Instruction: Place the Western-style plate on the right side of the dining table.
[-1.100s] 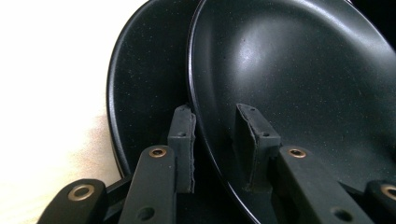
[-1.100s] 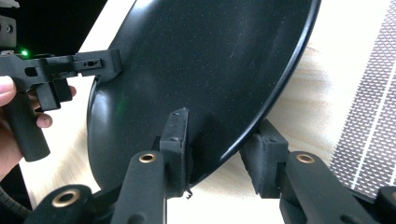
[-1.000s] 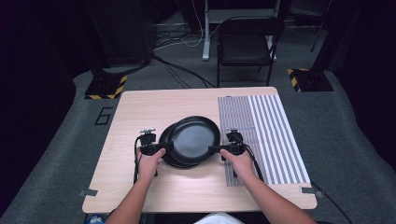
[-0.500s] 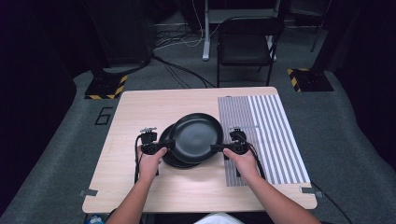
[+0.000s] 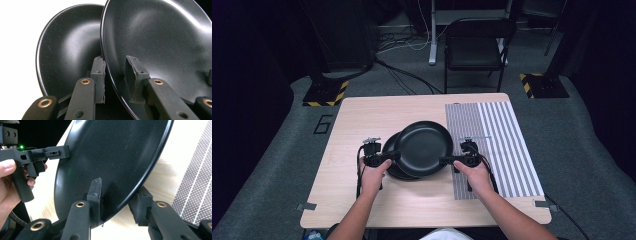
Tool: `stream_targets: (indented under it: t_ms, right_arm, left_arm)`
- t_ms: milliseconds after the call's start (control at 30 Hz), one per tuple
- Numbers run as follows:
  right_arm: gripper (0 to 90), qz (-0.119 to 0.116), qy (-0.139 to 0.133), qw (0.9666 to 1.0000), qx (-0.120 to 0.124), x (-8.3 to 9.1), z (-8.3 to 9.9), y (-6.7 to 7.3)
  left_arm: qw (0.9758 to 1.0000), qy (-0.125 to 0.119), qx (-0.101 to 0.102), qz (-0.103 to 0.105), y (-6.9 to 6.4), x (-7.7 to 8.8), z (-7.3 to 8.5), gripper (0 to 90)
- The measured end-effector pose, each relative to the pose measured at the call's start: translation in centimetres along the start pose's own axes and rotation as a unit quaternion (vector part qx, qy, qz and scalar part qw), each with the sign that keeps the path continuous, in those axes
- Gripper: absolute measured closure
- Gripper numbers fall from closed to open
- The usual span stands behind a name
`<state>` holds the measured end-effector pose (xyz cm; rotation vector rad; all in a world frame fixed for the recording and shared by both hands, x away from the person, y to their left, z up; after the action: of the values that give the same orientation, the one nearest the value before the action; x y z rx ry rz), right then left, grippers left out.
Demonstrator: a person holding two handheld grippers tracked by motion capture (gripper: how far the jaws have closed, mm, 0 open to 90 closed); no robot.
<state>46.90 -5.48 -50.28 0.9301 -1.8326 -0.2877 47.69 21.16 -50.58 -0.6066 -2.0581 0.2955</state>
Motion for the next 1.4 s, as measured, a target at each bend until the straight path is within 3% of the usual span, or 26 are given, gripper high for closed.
stream_targets:
  t_ms: [133,1400]
  right_arm:
    - [65.0,-0.012,0.003,0.9999,-0.011,0.0,0.0,-0.3]
    - [64.6,-0.021,-0.025,0.9991,-0.027,2.3,-0.3,-0.9]
  left_arm:
    - [1.0000,0.001,-0.002,0.001,-0.1,0.0,0.0,69.7]
    - [0.9998,-0.001,-0.019,0.003,-2.6,0.6,-1.7,69.6]
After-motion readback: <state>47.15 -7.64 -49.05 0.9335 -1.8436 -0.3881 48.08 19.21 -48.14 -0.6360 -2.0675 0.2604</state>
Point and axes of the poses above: each handheld gripper's, and its own axes: x roughly backward along the jaws, z roughly out of its underside, y roughly to its left, the point moved 5 cm from there along -x, roughly forward along the jaws, and after that the axes turned 13 degrees about y, right-handed, at the moved point
